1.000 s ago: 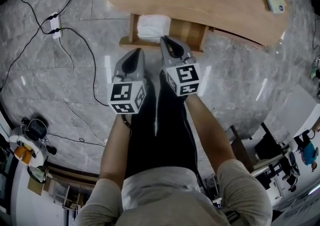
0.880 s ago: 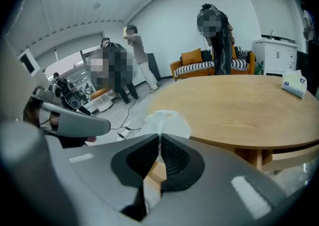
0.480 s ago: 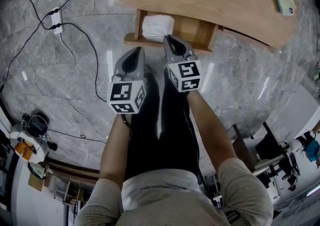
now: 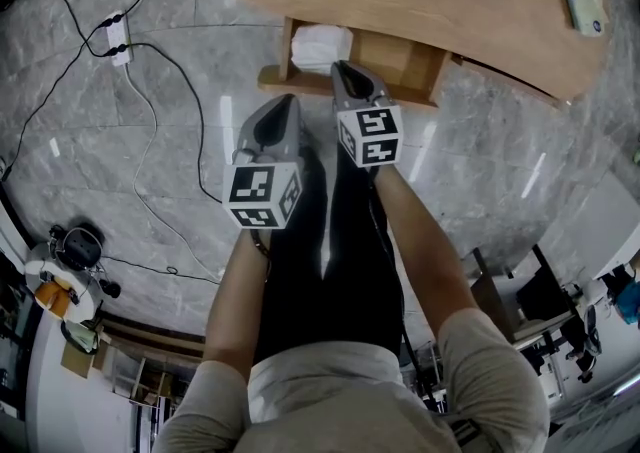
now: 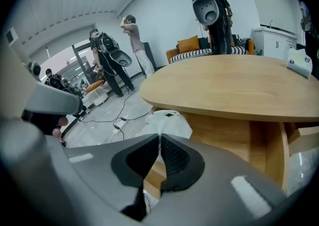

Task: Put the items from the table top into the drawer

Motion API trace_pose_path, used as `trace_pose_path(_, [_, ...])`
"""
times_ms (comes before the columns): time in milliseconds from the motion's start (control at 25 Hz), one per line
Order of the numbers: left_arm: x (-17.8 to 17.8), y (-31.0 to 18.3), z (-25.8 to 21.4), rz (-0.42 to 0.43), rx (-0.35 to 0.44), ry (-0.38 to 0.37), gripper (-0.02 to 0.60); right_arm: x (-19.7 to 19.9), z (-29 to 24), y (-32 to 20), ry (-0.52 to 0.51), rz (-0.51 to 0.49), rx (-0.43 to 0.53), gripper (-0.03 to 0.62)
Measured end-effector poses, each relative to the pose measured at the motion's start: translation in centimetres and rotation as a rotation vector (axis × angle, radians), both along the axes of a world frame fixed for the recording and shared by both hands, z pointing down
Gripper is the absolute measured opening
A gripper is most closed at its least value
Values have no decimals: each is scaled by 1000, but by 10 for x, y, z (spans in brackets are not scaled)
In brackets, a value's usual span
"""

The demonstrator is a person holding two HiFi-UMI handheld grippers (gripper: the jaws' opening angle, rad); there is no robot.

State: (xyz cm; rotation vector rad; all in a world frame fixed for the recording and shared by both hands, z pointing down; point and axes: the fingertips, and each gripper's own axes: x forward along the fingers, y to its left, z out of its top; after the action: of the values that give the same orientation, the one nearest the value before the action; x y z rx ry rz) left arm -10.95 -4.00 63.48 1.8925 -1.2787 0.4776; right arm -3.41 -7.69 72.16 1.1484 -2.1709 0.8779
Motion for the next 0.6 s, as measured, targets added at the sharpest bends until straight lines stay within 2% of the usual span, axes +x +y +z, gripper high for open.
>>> trace_pose_path(280, [-4,-3,0,3,-4,0,20,5,16,-4,41,-3,-34,21])
trace_pose_path(600, [-3,1,7,8,-21,1,20,16,38,10,103,-13,-118,21])
